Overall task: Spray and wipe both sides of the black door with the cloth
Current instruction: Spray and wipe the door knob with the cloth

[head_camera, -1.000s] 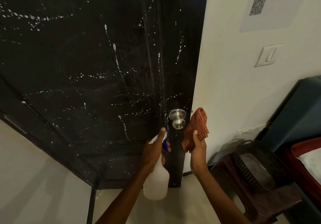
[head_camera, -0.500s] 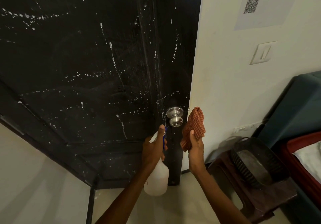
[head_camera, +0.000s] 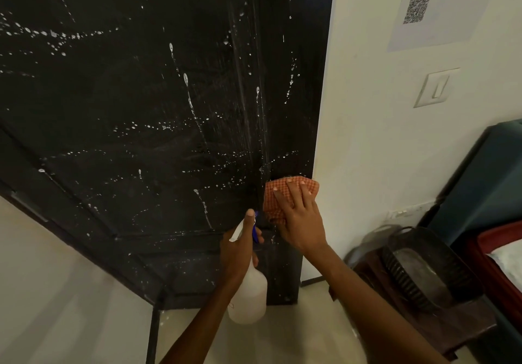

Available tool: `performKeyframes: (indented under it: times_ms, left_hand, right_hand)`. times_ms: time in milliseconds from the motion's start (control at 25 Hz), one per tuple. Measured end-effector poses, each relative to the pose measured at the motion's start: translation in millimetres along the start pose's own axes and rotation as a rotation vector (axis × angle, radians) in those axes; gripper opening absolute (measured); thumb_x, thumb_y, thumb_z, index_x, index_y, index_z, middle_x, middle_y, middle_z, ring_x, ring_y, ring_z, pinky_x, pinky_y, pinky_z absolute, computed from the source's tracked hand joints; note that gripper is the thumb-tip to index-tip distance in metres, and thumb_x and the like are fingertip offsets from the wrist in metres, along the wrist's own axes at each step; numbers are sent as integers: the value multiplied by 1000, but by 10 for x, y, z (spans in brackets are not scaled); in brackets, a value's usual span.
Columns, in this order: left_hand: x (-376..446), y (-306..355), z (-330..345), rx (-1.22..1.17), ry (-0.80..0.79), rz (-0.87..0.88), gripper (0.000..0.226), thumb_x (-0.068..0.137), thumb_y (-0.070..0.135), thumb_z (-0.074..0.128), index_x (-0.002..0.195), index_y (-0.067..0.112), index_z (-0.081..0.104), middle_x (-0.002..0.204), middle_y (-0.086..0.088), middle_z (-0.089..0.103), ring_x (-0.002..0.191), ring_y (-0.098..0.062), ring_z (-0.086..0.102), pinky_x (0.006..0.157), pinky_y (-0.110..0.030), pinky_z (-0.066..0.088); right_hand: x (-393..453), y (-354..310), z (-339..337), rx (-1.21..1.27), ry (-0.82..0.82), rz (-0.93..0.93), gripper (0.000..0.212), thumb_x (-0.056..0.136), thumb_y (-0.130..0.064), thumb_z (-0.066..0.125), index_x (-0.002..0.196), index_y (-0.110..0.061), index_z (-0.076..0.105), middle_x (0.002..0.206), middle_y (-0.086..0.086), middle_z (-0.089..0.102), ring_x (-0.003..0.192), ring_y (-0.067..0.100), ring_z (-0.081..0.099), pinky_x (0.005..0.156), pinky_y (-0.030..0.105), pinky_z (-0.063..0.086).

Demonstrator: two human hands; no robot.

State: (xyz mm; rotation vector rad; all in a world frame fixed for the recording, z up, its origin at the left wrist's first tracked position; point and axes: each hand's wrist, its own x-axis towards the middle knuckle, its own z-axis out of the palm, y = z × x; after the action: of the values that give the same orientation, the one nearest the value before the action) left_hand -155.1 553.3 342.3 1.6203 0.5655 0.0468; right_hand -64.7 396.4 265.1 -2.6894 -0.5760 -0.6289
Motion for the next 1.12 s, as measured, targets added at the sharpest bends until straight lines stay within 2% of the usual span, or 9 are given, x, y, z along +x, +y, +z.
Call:
performKeyframes:
  times_ms: [120,240,320,440,520,760,920,1000,1120]
  left_hand:
    - [-6,28,6,13,-27,34,73,76,72,43,86,4,67,73,-9,69,50,-13,56,42,-23,44]
    - [-9,49,0,8,-36,38,75,78,71,44,90,0,67,73,-9,68,47,-11,54,41,-22,42]
    - [-6,40,-28,-23,-16,31,74,78,70,46,89,0,67,72,-9,68,46,-12,52,40,-22,41]
    - [17,45,-87,-25,3,2,67,82,68,46,88,4,66,72,-7,67,46,-11,51,40,-21,41]
    - [34,51,-128,1,5,-17,59,88,63,46,85,8,65,73,-6,67,44,-10,51,39,-19,41]
    - [13,89,-87,20,-3,29,60,93,58,44,87,3,66,72,-6,66,47,-9,52,39,-14,42]
    - [-2,130,-46,-27,-25,63,71,80,67,45,88,1,67,71,-7,67,45,-10,51,40,-20,42]
    - [-4,124,-46,-36,-23,67,69,80,67,45,87,1,66,70,-7,66,42,-7,51,39,-19,41]
    - [-2,129,-52,-28,-21,68,62,84,62,45,84,4,65,70,-6,65,40,-3,51,39,-15,42]
  right_hand:
    - [192,65,-104,-197,14,-235,68,74,-46,84,134,-19,66,149,13,51,145,42,37,118,63,30]
    - [263,155,-143,-186,60,-302,57,81,-44,78,131,-18,69,142,10,58,139,37,45,115,55,39]
    - [206,137,-126,64,141,-129,49,95,-41,62,137,-16,63,142,9,56,135,32,47,107,41,47]
    - [72,-109,-36,648,212,419,48,104,-41,44,139,-10,55,140,5,53,118,23,60,94,17,46]
    - [85,-214,13,789,234,558,52,102,-43,42,140,-10,53,140,4,52,117,23,61,94,17,46]
    - [324,-3,68,-100,142,-124,50,77,-38,82,121,-15,74,131,10,62,129,37,48,110,54,40]
    - [283,92,104,27,167,-135,54,87,-33,74,136,-10,64,138,13,58,132,34,47,113,49,39]
    - [192,73,100,441,244,135,44,101,-29,56,139,-7,57,140,10,55,129,24,50,110,36,43]
    - [149,-111,36,1152,280,842,25,109,-29,46,127,-15,56,125,-1,60,116,24,61,89,26,51]
